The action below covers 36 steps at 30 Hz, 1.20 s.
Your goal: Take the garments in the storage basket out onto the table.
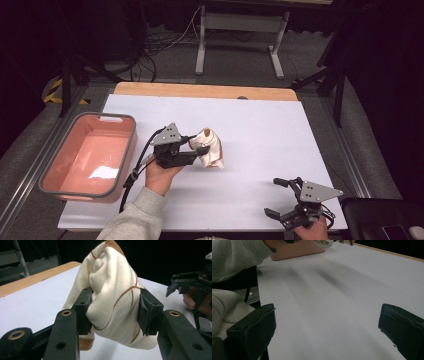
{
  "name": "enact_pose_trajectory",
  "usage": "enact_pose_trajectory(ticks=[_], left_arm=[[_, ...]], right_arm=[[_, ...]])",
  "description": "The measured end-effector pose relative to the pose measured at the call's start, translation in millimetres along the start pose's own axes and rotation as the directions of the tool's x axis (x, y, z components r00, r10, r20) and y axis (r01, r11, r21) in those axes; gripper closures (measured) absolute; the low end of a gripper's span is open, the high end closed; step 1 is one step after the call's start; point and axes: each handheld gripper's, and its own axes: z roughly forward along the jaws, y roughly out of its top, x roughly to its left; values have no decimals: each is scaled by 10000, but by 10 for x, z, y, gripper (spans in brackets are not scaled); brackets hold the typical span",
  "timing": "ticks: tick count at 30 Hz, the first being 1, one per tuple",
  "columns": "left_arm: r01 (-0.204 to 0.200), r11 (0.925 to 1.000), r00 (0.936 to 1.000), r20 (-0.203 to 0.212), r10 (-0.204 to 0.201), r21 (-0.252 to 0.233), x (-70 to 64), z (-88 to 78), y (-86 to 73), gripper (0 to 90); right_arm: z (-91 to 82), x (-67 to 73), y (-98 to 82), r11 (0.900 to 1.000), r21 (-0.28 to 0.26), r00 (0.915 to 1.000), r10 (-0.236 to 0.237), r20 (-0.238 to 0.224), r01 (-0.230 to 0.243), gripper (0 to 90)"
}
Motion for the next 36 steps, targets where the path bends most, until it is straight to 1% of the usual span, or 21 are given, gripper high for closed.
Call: enact_pose_trajectory(ticks=[3, 5, 9, 10, 15, 17, 21, 24, 28, 32, 36], left_arm=[[-32, 9999, 9999, -124, 34, 137, 10, 88, -43, 531], [-202, 9995, 9995, -223, 208, 259, 15, 140, -71, 531], [-338, 9981, 9988, -344, 356, 516, 18, 228, -124, 530], [-436, 9972, 9981, -401, 462, 615, 26, 249, -137, 529], [-333, 9959, 9982, -466, 373, 845, 43, 308, -188, 527], [-394, 9949, 9978, -502, 442, 928, 54, 326, -201, 526], [-316, 9931, 9977, -555, 380, 1126, 72, 363, -228, 526], [-179, 9907, 9982, -535, 254, 1352, 84, 393, -250, 526], [-167, 9864, 9973, -680, 282, 1637, 93, 426, -274, 525], [-72, 9839, 9975, -684, 197, 1783, 100, 450, -292, 524], [-78, 9798, 9969, -749, 232, 1997, 95, 471, -306, 521]], right_arm=[[-2, 1, 0, 10000, -14, 10000, 4, -15, -4, 15], [-4, 0, 0, 10000, -33, 10000, -2, -27, 2, 15], [-5, 0, 0, 10000, -38, 10000, -6, -33, 5, 15], [-5, 0, 0, 10000, -37, 10000, -6, -36, 5, 15], [-4, 0, 0, 10000, -38, 10000, -4, -33, 4, 15], [-3, 0, 0, 10000, -32, 10000, 4, -35, -4, 15], [-1, 0, 0, 10000, -13, 10000, -5, -22, 5, 15], [-1, 0, 0, 10000, -25, 10000, 2, -30, -2, 15], [-6, -5, -1, 10000, -59, 10000, 16, -30, -17, 15], [-4, -6, -1, 10000, -52, 10000, 24, -37, -25, 15], [-4, -8, -2, 10000, -52, 10000, 32, -38, -32, 15]])
